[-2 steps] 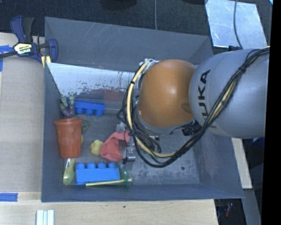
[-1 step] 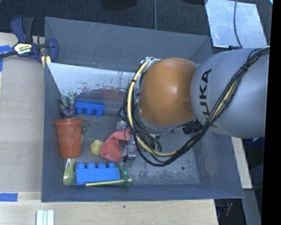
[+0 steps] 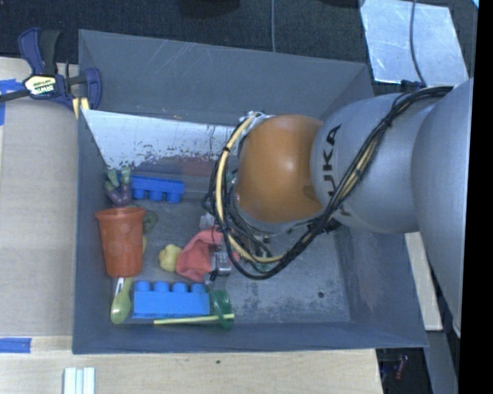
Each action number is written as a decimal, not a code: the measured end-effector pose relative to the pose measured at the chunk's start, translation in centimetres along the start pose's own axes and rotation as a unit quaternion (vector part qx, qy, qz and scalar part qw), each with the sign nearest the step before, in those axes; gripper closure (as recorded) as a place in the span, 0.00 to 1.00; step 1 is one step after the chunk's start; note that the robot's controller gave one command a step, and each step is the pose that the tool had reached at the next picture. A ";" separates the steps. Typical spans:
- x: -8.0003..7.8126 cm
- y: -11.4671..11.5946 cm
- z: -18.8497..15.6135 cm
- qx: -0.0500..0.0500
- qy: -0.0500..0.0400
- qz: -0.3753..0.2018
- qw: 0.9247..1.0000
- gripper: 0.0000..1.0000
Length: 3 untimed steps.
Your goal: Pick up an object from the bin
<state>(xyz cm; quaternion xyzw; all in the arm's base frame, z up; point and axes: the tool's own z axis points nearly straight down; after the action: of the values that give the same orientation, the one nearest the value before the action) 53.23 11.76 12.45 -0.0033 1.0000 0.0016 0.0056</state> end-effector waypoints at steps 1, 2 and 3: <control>-3.2 -2.4 5.5 -0.001 -0.004 0.030 1.000 0.00; -5.7 -6.0 5.2 -0.001 -0.007 -0.036 0.999 1.00; -5.7 -6.0 5.2 -0.001 -0.007 -0.036 0.999 1.00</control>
Offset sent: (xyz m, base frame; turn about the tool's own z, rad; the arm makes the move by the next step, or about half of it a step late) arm 0.0547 -0.0590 -0.0545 -0.0741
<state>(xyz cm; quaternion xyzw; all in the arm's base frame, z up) 58.99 5.78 7.26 -0.0391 0.9992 0.0024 0.0128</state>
